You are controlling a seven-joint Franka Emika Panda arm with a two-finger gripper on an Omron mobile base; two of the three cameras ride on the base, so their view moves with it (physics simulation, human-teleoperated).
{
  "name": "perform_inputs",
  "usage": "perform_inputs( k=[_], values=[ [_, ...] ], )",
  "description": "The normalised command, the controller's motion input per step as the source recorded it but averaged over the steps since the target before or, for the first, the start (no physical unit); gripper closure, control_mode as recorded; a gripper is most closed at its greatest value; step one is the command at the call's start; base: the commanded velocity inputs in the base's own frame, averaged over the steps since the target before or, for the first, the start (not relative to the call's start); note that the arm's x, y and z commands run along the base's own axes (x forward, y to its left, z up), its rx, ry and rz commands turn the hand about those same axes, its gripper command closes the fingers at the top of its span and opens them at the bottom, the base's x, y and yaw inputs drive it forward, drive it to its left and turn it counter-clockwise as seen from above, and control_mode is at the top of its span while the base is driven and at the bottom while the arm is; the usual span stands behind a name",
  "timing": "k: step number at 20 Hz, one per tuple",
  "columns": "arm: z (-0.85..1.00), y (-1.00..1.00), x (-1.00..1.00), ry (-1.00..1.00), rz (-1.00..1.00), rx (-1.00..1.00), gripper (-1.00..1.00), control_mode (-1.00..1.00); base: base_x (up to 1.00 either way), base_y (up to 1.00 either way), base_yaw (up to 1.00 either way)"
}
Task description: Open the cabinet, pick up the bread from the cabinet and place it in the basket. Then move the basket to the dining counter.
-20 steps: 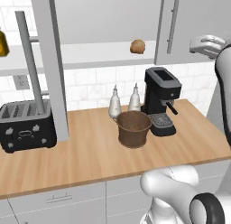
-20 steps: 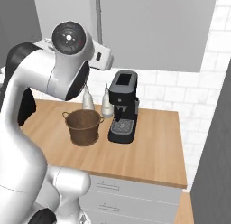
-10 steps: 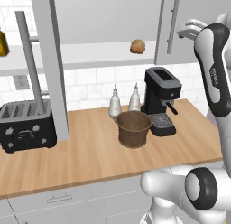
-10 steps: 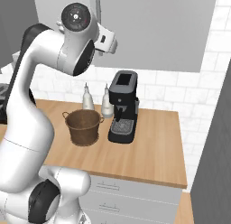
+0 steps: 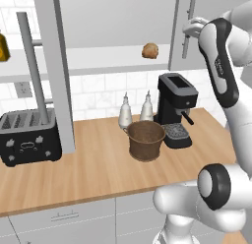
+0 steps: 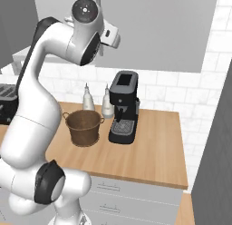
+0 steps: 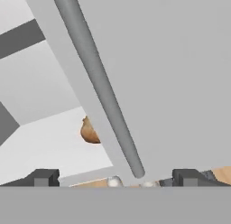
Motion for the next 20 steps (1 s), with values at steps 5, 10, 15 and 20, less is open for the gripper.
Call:
perform_inputs(
  k=[5, 10, 15, 20],
  values=[
    [-0.06, 0.0, 0.44, 0.0, 0.0, 0.0, -1.0, -1.0, 0.0, 0.0, 0.0],
    [0.0, -0.04, 0.38, 0.0, 0.0, 0.0, -1.0, -1.0, 0.0, 0.0, 0.0],
    [-0.1, 0.0, 0.24, 0.0, 0.0, 0.01, -1.0, -1.0, 0.0, 0.0, 0.0],
    [-0.17, 0.0, 0.19, 0.0, 0.0, 0.08, -1.0, -1.0, 0.0, 0.0, 0.0]
  ],
)
